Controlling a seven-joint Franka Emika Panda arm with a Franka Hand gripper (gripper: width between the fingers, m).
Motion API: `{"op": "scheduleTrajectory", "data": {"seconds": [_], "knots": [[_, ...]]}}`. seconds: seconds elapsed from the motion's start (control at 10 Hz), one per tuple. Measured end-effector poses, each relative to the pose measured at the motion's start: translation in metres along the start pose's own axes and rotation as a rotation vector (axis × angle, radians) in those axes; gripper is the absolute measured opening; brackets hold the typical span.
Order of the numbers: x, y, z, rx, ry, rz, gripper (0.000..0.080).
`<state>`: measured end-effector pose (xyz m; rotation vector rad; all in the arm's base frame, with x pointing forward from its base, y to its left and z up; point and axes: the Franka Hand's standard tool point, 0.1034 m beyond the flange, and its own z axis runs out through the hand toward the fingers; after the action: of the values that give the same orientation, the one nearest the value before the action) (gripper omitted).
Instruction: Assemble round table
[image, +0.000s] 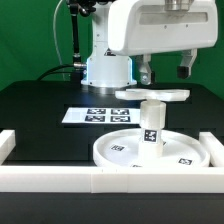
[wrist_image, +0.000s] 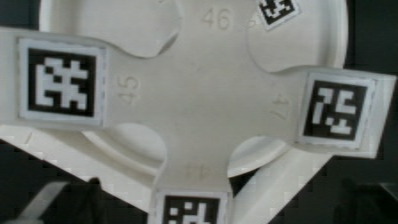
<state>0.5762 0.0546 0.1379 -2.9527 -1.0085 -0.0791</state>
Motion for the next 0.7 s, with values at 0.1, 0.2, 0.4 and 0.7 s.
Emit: {"op": "scheduleTrajectory", "data": {"seconds": [0.1, 0.2, 0.4, 0.7], "knots": [[0.0, 0.001, 0.0, -0.006, 0.001, -0.09, 0.0649], [0.0, 0.004, 0.001, -0.028, 0.008, -0.225, 0.0649], [-0.003, 0.005, 0.002, -0.041, -0.012, -0.429, 0.0649], [-0.013, 0.001, 0.007, -0.034, -0.031, -0.613, 0.0649]]}}
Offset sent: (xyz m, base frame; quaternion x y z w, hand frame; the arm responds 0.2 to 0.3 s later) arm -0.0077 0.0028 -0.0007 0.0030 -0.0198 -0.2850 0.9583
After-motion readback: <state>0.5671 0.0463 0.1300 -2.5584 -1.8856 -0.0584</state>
